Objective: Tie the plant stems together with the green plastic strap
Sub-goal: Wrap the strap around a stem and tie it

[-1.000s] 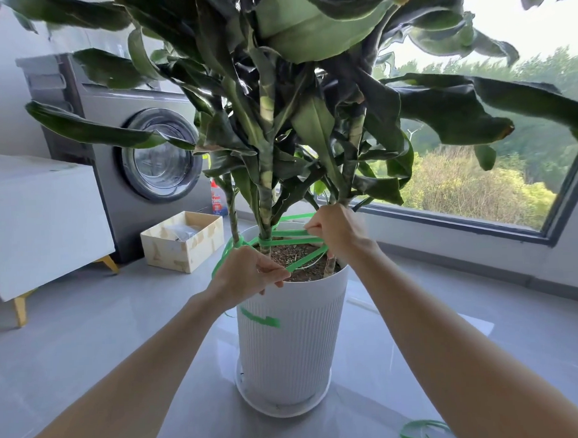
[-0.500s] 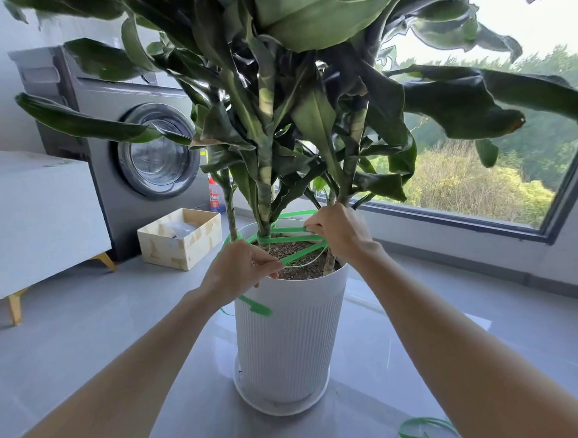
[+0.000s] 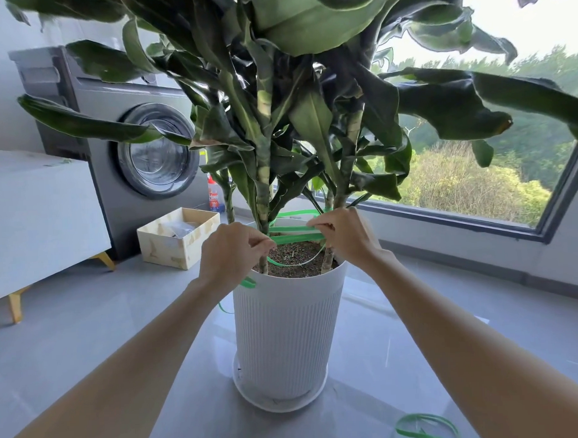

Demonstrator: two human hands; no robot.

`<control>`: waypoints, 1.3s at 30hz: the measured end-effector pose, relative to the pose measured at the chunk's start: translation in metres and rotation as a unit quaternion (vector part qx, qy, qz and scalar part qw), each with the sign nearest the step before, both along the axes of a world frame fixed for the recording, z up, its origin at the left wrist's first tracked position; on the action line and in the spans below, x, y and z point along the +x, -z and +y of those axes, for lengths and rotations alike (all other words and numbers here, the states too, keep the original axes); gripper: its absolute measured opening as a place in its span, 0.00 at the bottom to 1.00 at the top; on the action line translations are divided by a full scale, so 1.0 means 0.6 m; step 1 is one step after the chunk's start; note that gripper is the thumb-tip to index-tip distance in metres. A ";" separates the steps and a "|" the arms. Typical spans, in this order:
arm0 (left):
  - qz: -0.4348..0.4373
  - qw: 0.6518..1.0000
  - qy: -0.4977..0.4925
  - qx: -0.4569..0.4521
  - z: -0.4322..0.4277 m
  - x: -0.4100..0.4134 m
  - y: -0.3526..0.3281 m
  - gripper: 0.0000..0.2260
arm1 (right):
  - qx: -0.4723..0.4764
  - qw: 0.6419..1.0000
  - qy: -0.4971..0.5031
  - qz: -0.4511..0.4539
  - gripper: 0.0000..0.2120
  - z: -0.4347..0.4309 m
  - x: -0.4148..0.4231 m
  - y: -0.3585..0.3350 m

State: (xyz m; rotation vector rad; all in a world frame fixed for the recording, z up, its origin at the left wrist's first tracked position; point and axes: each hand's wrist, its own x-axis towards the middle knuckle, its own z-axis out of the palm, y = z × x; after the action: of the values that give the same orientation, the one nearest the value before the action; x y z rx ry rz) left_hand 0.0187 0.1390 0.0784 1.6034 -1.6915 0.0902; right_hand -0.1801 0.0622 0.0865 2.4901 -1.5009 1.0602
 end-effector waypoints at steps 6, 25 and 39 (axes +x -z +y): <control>0.012 0.998 -0.059 0.002 -0.008 0.008 0.010 0.07 | -0.023 1.000 -0.015 -0.001 0.12 0.028 -0.039 0.017; -0.010 0.991 -0.126 -0.033 -0.011 -0.004 0.014 0.12 | -0.003 0.997 0.037 0.074 0.10 0.027 -0.016 0.001; 0.050 0.998 0.007 0.025 -0.012 0.031 0.004 0.10 | 0.037 0.999 0.002 -0.013 0.09 0.021 0.032 0.017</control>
State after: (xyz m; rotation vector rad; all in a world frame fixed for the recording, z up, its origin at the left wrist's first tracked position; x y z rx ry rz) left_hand 0.0371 0.1315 0.0760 1.6049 -1.6384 -0.0395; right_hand -0.1611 0.0751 0.0761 2.5294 -1.5800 1.0584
